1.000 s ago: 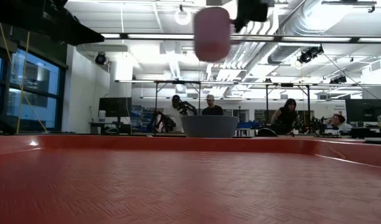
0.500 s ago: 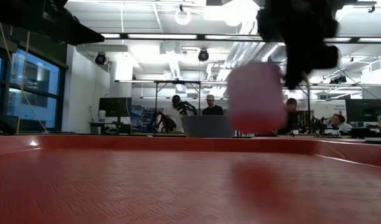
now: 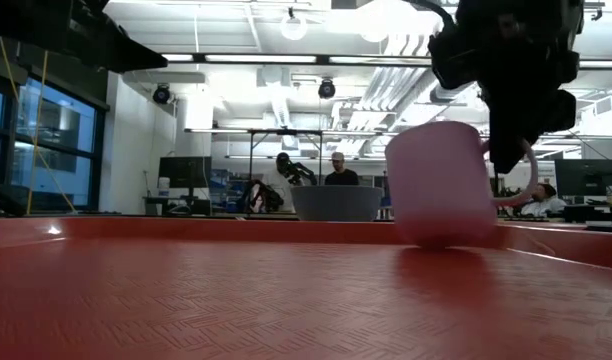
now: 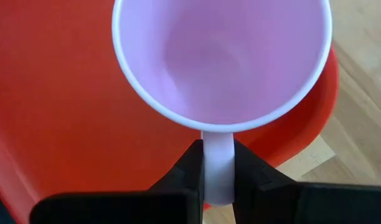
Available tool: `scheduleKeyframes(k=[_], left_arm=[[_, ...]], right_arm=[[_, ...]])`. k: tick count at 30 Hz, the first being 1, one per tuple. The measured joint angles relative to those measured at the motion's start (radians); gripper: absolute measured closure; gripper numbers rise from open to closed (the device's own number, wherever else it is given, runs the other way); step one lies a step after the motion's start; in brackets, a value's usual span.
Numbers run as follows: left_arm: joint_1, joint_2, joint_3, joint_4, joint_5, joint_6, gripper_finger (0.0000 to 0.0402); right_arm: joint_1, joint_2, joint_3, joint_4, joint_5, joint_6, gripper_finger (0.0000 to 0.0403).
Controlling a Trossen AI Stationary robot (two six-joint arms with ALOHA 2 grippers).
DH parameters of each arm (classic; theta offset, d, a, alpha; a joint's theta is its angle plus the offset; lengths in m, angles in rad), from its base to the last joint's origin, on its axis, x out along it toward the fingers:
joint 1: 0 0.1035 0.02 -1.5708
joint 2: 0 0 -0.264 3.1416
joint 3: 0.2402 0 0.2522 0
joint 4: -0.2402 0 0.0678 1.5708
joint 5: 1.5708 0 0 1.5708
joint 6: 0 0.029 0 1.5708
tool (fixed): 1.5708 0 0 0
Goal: Set up tray
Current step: Put the purple mug to the top right of the red serving tray, then put the pink plate on the red serving tray to the bottom left of the purple mug
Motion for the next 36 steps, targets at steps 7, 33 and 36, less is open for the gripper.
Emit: scheduleKeyframes(k=[7,33,36], left_arm=[[0.000,0.000,0.000,0.000,0.000,0.000,0.0334],[0.000,0.000,0.000,0.000,0.000,0.000,0.0334],[0.000,0.000,0.000,0.000,0.000,0.000,0.0334]], right_arm=[[0.000,0.000,0.000,-0.001,-0.014,-0.012,0.0340],[-0.006,-0.186,0.000,0.007,0.066,-0.025,0.0185],[-0.025,-0.251,0.000,-0.040,0.174,-0.010,0.0185]])
